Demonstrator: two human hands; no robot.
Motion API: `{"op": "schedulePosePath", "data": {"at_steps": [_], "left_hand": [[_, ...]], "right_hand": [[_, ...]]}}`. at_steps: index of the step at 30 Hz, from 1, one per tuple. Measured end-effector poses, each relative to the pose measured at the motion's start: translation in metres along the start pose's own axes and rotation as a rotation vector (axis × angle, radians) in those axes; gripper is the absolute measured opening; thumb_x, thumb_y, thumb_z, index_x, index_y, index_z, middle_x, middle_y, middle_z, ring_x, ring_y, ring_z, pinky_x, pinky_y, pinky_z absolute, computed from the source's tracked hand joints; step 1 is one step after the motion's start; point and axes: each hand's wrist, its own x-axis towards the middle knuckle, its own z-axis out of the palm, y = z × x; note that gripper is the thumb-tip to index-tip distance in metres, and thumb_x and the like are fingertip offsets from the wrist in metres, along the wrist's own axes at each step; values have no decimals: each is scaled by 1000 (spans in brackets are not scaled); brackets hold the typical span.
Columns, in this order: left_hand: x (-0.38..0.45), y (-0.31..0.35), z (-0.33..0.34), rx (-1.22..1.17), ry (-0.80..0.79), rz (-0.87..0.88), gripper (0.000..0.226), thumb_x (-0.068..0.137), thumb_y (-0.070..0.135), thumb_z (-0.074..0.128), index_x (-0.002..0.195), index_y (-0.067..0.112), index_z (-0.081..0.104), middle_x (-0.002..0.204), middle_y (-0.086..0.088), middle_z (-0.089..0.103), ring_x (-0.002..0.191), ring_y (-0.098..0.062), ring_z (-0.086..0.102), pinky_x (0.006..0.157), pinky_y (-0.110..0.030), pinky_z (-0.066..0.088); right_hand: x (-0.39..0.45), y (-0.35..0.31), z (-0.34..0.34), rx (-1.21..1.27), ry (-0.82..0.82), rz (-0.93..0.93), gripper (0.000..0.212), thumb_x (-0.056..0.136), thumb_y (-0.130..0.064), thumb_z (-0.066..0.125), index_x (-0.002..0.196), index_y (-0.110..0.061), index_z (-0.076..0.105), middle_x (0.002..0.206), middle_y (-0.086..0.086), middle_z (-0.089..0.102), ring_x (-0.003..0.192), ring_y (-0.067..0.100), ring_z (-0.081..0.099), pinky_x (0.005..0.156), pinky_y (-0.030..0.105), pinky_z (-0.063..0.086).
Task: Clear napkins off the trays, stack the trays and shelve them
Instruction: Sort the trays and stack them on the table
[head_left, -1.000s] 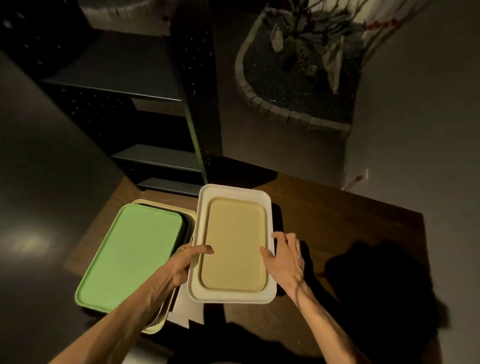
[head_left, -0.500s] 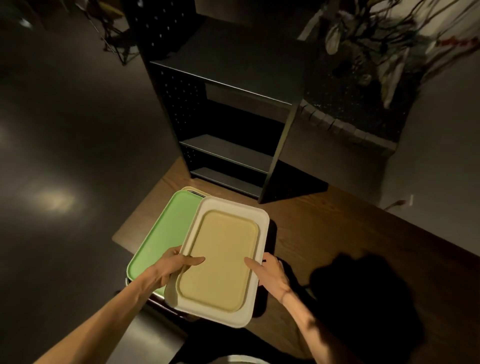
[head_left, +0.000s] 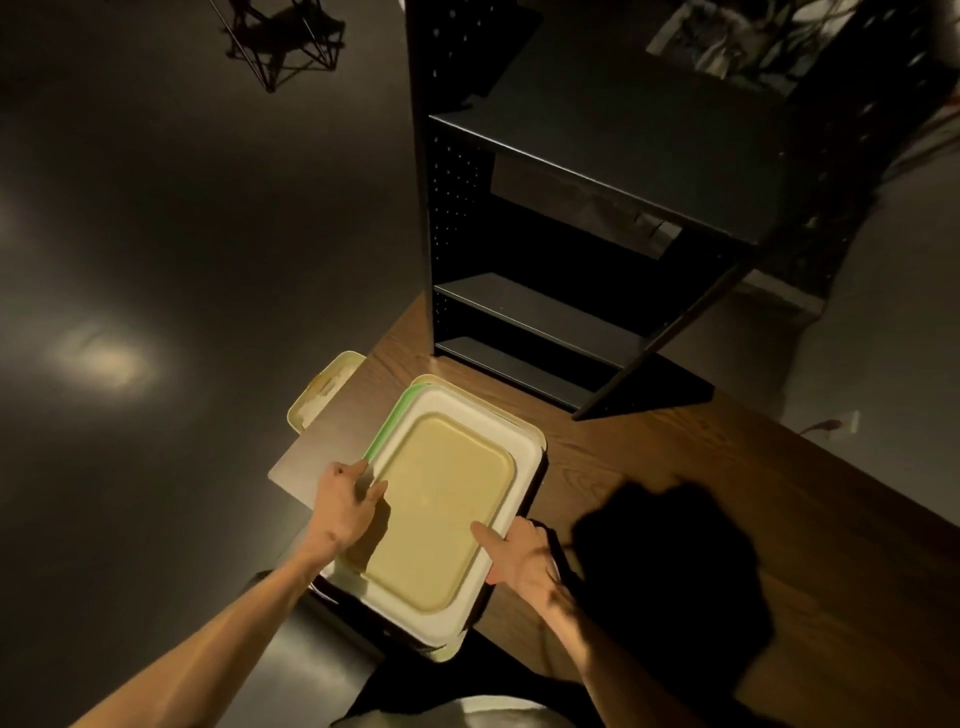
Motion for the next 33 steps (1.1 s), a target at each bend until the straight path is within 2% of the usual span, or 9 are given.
{"op": "schedulePosePath", "data": {"at_steps": [2,5,9,14,18,23,26,29,33], "left_hand": [[2,-9,3,134,66,38,22,91,27,65,100,7,68,90,-10,52,88,-26,50,77,-34,44],[-3,-21,10,89,57,72,27,94,27,59,115,11,65,110,-14,53,97,-27,54,88,-41,51],[-13,-23,12,-67,51,146,45,100,26,51,142,10,45,125,-4,56,103,-21,58,92,-38,47],[-12,-24,5,-110,68,187,15,101,31,45,105,19,52,84,2,62,68,-17,56,66,-33,47],[-10,-18,1,-69,53,169,6,96,10,51,101,13,53,66,5,52,58,-5,50,56,-25,38],[-14,-11,1,-52,-5,57,28,85,-8,43,99,15,51,70,-6,62,62,-22,61,57,-29,48],[-14,-6,-1,-99,6,-30,15,91,0,53,102,10,56,83,-7,65,76,-25,61,72,-30,47],[-14,0,-3,-171,20,-114,18,92,6,60,110,8,59,96,-4,64,89,-23,59,83,-30,45],[-10,4,0,-288,13,-224,21,85,2,62,106,9,61,93,-8,66,84,-26,60,77,-31,47]], "right_hand": [[1,-5,5,-104,15,24,65,79,-66,59,102,-5,59,93,8,68,67,16,64,55,19,50],[3,-6,15,7,41,18,76,83,-65,55,122,-1,53,116,21,63,100,31,66,84,34,55],[-1,-8,19,-79,101,-42,68,89,-61,48,112,2,59,108,24,66,100,37,65,86,39,52],[-1,-21,25,-196,116,-18,67,95,-56,41,124,3,51,117,26,60,107,36,62,94,42,51],[2,-21,20,-297,97,-16,62,95,-56,38,113,-1,58,110,23,64,103,34,64,92,39,51],[5,-30,12,-503,2,15,66,99,-53,27,111,-1,65,108,18,71,99,32,69,90,37,54],[5,-28,9,-498,0,-5,68,99,-53,26,106,0,68,100,17,74,87,30,73,82,35,58],[2,-23,10,-457,51,-41,65,97,-53,29,107,0,65,103,18,73,91,33,71,82,38,57],[1,-21,9,-401,60,-53,61,97,-54,31,100,-2,63,82,10,69,63,25,69,61,30,57]]}}
